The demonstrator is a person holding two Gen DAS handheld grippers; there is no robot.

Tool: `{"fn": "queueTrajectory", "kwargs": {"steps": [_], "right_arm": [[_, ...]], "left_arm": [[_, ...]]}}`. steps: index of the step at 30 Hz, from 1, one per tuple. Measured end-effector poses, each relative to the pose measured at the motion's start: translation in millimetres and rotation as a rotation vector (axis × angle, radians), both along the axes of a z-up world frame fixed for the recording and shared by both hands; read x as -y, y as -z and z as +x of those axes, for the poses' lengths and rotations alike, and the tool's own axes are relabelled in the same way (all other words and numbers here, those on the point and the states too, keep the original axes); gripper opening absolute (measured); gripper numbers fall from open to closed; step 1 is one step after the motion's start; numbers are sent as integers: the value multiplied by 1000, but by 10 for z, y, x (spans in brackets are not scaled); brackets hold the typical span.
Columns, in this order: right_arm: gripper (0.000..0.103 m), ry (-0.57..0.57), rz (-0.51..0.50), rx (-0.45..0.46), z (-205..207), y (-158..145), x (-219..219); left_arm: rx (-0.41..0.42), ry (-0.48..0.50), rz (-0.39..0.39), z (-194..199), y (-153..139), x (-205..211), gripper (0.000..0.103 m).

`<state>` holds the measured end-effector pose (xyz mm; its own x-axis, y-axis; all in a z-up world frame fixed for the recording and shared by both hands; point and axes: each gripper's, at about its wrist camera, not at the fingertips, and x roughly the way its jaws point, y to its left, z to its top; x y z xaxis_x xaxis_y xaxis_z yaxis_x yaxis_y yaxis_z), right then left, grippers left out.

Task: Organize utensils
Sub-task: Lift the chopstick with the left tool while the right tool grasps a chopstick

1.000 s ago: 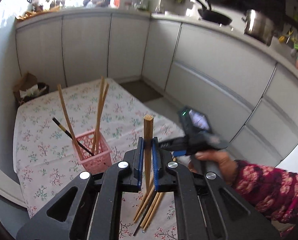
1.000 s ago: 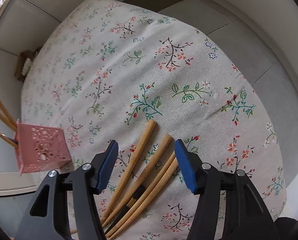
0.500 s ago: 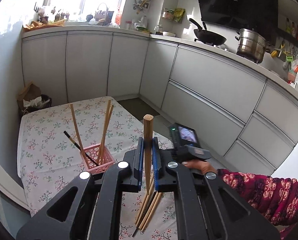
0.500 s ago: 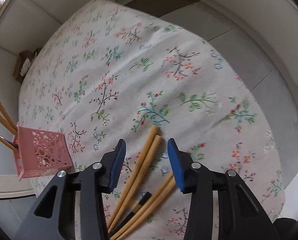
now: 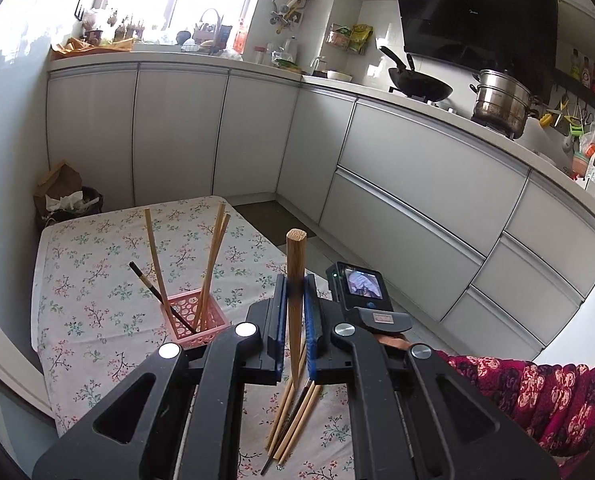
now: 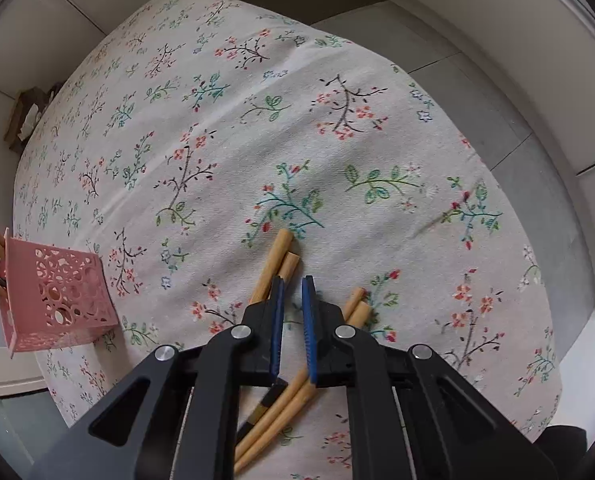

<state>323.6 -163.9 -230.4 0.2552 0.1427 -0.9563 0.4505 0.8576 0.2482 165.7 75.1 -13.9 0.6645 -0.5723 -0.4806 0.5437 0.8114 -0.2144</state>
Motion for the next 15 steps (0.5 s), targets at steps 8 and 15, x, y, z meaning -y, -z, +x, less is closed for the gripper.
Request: {"fn": "queueTrajectory", "kwargs": {"steps": [8, 15], "right_arm": [[10, 97, 139, -6, -112, 58, 62], [13, 109, 176, -9, -118, 126, 36]], "left_arm": [[6, -10, -14, -35, -39, -68, 7], [6, -13, -18, -28, -44, -87, 7]]}}
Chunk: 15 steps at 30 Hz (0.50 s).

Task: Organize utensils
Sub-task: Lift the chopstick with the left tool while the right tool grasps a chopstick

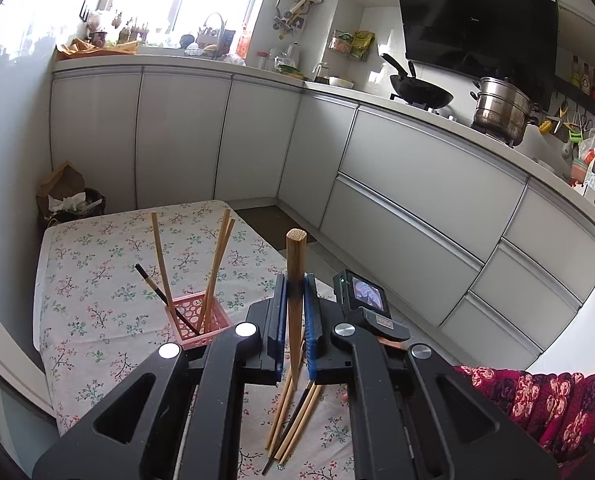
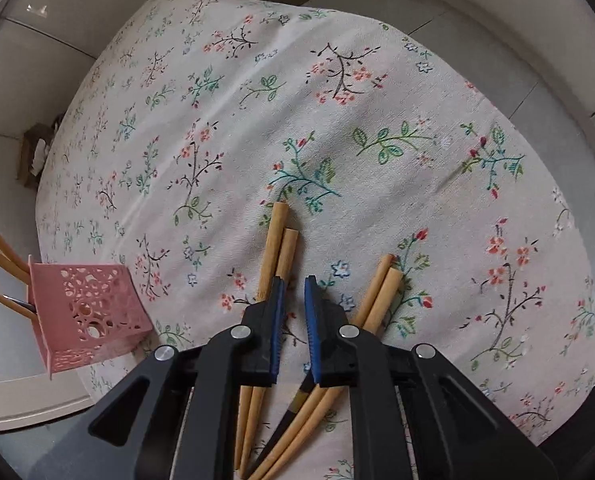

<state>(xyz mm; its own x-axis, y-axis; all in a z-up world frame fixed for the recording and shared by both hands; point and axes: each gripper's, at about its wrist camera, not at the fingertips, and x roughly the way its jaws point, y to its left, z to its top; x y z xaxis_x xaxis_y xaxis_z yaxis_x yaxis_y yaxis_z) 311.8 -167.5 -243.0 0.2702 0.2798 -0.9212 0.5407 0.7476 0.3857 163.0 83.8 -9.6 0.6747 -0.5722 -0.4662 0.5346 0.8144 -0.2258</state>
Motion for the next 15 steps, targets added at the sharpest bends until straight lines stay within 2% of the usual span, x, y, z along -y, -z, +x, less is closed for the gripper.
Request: {"fn": "queueTrajectory", "kwargs": {"steps": [3, 8, 15], "right_arm": [[13, 26, 52, 1, -14, 26, 4], [14, 23, 36, -5, -27, 25, 31], [12, -40, -113, -24, 31, -53, -160]], "left_arm": [[1, 0, 2, -5, -2, 1, 7], [-1, -4, -3, -12, -23, -9, 7], [1, -5, -4, -12, -28, -16, 7]]}}
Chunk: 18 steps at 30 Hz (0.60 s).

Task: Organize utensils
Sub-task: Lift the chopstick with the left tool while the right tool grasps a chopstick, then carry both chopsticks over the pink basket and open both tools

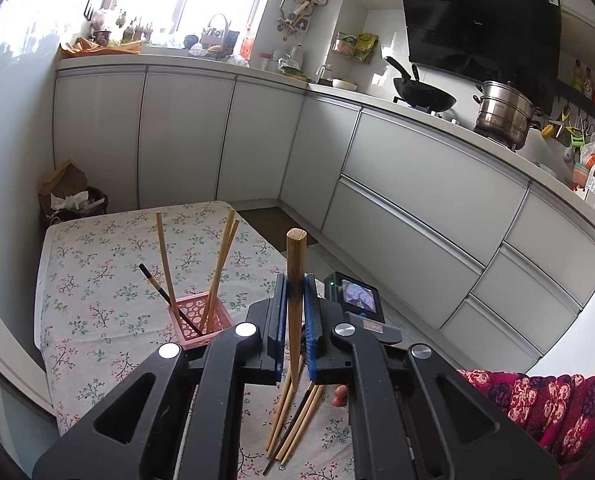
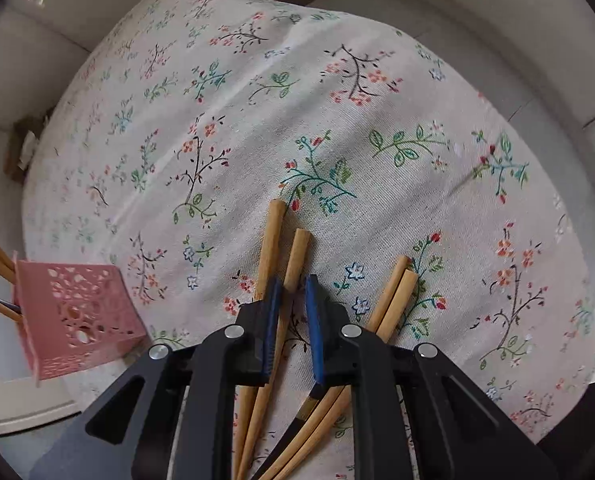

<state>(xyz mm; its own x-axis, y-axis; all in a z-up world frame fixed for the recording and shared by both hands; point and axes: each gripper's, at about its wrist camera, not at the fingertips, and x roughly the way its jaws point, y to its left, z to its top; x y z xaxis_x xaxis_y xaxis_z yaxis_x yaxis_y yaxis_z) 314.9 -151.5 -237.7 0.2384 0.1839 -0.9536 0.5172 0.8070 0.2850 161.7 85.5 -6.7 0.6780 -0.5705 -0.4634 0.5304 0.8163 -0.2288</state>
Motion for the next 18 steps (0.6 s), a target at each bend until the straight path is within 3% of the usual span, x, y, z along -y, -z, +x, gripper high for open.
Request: {"fn": "queueTrajectory", "kwargs": {"steps": [4, 8, 12, 14, 18], "right_arm": [[10, -22, 18, 42, -63, 15, 27], [12, -50, -88, 52, -87, -52, -151], [10, -59, -64, 165, -297, -93, -183], [9, -73, -65, 256, -494, -220, -188], [9, -133, -172, 510, -999, -787, -247]], "left_arm": [[4, -6, 0, -6, -3, 2, 7], [5, -18, 0, 7, 0, 41, 7], [20, -45, 25, -54, -15, 92, 7], [25, -54, 22, -81, -35, 95, 7], [41, -86, 31, -124, -70, 115, 7]]}}
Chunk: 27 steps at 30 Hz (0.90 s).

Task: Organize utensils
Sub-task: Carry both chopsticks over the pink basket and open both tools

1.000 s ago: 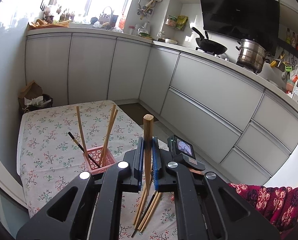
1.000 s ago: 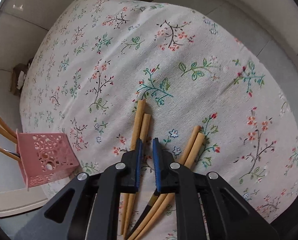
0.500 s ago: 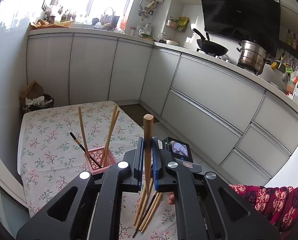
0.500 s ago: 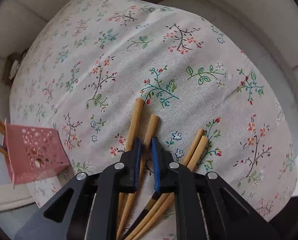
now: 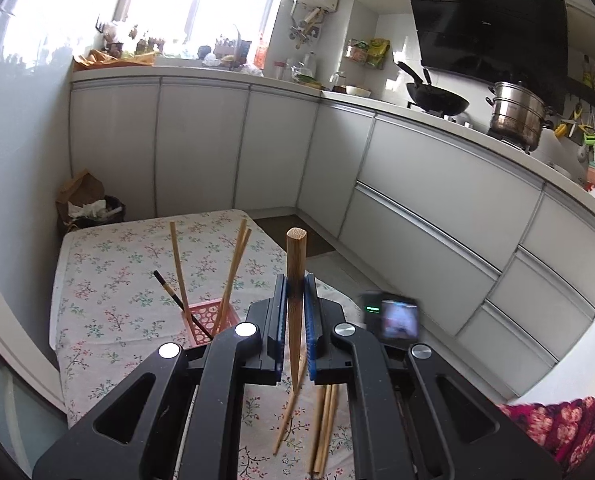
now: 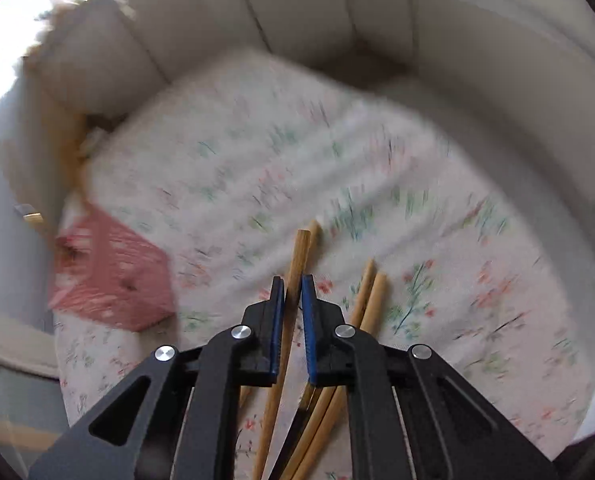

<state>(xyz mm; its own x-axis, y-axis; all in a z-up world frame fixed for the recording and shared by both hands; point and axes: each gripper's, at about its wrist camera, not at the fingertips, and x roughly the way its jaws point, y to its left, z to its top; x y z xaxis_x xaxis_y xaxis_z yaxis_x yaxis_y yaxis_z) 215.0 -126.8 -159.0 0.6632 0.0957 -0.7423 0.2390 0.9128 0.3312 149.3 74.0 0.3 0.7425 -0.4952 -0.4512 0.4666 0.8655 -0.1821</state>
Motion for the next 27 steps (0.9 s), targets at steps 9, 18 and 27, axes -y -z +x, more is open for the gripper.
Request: {"fn": "queueTrajectory", "kwargs": {"steps": [9, 18, 27], "right_arm": [[8, -49, -77, 305, -512, -942, 150], [8, -20, -27, 483, -538, -1659, 455], [8, -22, 4, 569, -298, -1958, 549]], "left_arm": [[22, -52, 22, 2, -19, 110, 7], [46, -132, -10, 238, -115, 82, 7], [58, -258, -41, 838, -258, -129, 7]]}}
